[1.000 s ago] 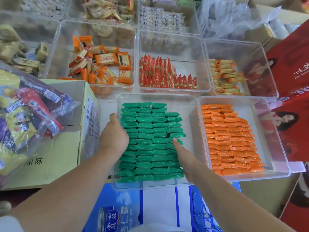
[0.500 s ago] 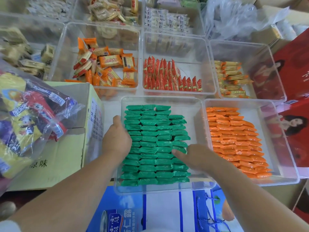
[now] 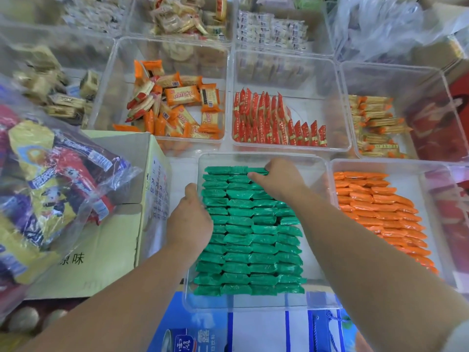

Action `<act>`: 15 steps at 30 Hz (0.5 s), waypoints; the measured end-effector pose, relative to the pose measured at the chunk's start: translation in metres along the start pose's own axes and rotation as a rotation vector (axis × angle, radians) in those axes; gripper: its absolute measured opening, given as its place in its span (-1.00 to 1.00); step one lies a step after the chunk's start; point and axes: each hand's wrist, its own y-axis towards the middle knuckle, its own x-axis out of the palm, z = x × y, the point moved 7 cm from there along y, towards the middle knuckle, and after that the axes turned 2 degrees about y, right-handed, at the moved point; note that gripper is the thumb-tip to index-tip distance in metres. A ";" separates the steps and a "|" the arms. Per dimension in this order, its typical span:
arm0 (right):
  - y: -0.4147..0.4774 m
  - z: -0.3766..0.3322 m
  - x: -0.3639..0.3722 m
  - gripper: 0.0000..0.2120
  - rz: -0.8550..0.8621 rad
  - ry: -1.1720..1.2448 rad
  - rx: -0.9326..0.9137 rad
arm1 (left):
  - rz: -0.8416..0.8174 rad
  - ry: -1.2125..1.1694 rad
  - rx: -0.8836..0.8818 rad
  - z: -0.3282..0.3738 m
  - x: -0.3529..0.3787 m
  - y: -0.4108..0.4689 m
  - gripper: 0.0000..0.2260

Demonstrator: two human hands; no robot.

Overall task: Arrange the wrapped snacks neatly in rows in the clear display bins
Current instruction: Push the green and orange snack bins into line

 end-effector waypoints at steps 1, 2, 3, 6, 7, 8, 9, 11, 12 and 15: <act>0.000 0.000 0.003 -0.35 0.013 0.032 0.012 | -0.004 -0.001 -0.001 0.000 0.000 0.000 -0.60; -0.002 0.000 0.004 -0.37 0.033 0.053 0.021 | -0.008 -0.002 -0.005 0.000 0.000 0.000 -0.59; -0.003 0.000 0.005 -0.40 0.053 0.071 0.028 | -0.007 -0.005 -0.005 0.000 0.001 0.000 -0.59; -0.006 0.001 0.007 -0.39 0.062 0.103 0.031 | -0.005 0.003 -0.011 0.001 0.000 0.000 -0.60; -0.007 0.001 0.008 -0.35 0.047 0.112 0.023 | -0.004 0.002 -0.012 0.001 0.000 0.000 -0.60; -0.009 0.001 0.008 -0.32 0.029 0.112 0.014 | -0.003 0.001 -0.011 0.001 0.000 0.000 -0.60; -0.011 0.002 0.009 -0.30 0.014 0.102 0.001 | 0.000 0.001 -0.007 0.001 0.000 0.000 -0.60; -0.014 0.003 0.010 -0.28 -0.016 0.058 -0.027 | 0.004 -0.004 -0.009 0.001 -0.001 0.002 -0.61; -0.019 0.002 0.010 -0.28 -0.019 0.028 -0.043 | 0.000 -0.004 -0.007 0.002 -0.002 0.001 -0.61; -0.036 -0.004 0.005 -0.31 0.055 -0.048 -0.119 | 0.024 -0.017 -0.002 0.005 -0.004 -0.003 -0.61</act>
